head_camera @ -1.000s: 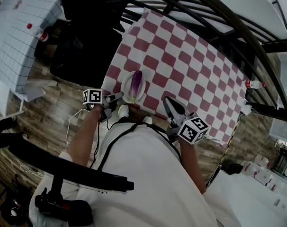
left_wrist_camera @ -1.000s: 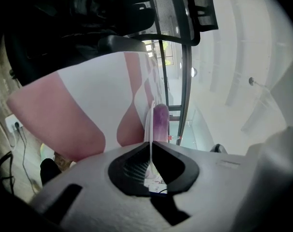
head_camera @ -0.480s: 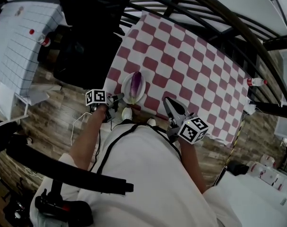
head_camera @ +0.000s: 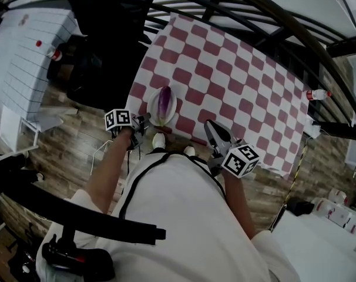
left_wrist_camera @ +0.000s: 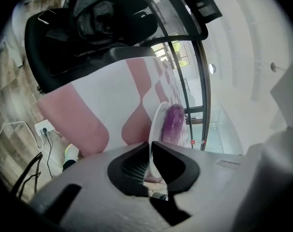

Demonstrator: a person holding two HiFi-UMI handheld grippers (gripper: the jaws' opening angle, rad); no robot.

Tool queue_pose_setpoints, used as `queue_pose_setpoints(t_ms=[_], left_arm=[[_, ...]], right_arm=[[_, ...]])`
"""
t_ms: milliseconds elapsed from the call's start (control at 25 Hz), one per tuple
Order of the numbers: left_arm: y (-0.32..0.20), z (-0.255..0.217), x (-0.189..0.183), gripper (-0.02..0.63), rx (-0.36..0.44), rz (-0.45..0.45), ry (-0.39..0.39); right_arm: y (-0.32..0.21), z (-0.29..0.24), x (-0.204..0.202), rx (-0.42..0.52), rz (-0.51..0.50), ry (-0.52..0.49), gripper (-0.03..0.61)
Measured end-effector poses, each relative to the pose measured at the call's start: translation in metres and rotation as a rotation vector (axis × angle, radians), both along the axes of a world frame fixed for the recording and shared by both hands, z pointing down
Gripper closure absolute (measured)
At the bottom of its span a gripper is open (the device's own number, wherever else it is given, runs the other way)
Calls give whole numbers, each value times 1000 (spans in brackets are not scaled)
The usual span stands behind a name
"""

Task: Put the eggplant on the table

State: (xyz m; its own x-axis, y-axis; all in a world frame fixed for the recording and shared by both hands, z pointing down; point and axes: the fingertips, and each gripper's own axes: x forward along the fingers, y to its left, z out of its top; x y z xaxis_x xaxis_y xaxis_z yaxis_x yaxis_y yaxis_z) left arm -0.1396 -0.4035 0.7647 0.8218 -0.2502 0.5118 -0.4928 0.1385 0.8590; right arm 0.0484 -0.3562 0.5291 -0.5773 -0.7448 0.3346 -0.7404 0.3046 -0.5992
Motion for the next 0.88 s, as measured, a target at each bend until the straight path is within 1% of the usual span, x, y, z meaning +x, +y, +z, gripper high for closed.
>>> queue_pose_setpoints(t_ms=[240,360,480,600,880], left_arm=[[0,0,1,579,21,-23,-36],[1,-4,5,524,39,-43,-31],[2,-7,9,499,62,-61,-38],[1,-8,10,488,75,-80,-48],[7,-11,7,482,112,-118,-129]], right_arm=[[12,1,18,4,14,-8,571],[19,-1,26,8,17,-15,571],[27,-1,35,10,19,-25,571],[33,0,46,10,23,-30,571],[44,-3,67,30,8,-40,572]])
